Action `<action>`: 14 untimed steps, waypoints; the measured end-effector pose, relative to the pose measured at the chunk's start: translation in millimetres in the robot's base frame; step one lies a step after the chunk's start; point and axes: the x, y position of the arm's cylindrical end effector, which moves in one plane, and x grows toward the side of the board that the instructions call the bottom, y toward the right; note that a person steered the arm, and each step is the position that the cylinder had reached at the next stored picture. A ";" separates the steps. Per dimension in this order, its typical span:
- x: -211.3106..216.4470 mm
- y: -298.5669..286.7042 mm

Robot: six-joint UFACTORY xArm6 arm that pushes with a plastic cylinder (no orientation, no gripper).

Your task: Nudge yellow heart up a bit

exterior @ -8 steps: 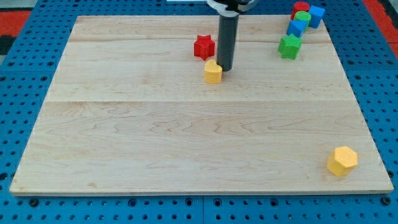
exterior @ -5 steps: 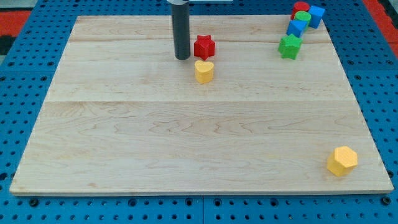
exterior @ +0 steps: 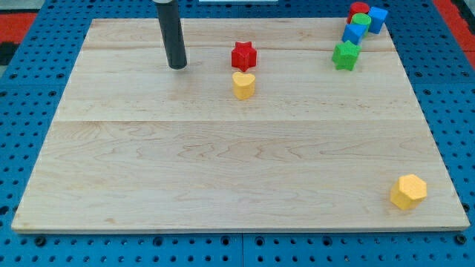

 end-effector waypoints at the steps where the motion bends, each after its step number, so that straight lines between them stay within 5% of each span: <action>1: 0.0 -12.4; 9: 19.4 -45.1; 14: 82.1 40.3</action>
